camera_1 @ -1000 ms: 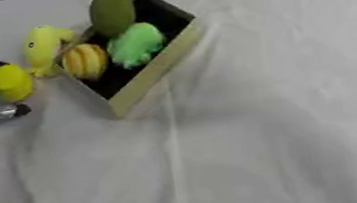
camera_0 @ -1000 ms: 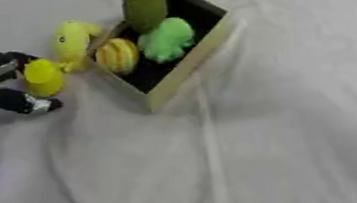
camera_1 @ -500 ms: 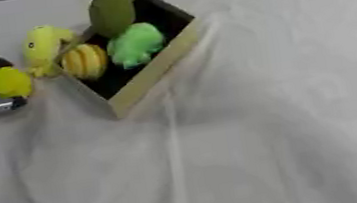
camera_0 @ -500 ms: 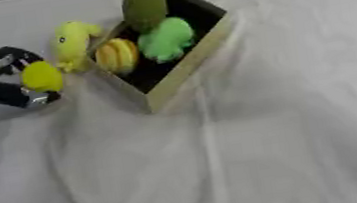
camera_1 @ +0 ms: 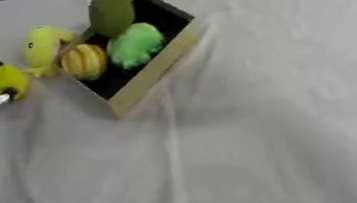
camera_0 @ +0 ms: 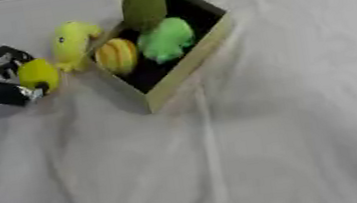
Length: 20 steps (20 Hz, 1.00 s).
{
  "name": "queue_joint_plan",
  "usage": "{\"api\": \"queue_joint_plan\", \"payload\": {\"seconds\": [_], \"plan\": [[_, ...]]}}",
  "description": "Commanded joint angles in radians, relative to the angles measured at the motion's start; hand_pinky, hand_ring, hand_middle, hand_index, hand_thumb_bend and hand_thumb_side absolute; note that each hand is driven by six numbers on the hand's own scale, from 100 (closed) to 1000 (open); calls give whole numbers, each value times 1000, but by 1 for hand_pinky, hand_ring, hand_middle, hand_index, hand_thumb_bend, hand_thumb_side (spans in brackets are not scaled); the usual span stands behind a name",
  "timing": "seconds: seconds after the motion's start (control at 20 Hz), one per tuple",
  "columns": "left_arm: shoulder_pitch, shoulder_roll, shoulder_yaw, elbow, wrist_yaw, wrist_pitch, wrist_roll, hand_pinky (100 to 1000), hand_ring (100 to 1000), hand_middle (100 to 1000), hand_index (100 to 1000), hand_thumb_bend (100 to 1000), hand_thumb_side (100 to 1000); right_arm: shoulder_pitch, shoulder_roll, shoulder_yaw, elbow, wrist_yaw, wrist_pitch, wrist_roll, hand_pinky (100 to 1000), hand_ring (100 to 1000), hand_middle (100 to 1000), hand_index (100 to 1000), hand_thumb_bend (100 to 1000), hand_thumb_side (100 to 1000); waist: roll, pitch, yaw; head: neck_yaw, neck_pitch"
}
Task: Pick up objects on the table and place them in the box.
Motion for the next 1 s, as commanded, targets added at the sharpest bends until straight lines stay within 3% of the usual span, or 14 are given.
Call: {"api": "queue_joint_plan", "payload": {"seconds": [0.05, 0.6, 1.0], "plan": [[-20, 21, 2, -13, -4, -9, 4, 677, 667, 650, 750, 100, 246, -3, -17, -8, -16, 4, 1, -4, 923, 924, 657, 783, 100, 515, -2, -22, -1, -1, -6], [-66, 45, 68, -288, -31, 29, 60, 682, 648, 632, 743, 100, 236, 2, -28, -12, -16, 6, -4, -15, 920, 922, 659, 785, 100, 502, -2, -31, 9, -8, 5], [-170, -65, -11, -348, -2, 1, 2, 682, 646, 629, 747, 100, 258, -8, -35, -5, -16, -3, -7, -15, 918, 921, 660, 785, 100, 499, -3, -40, 9, 2, 8]]}}
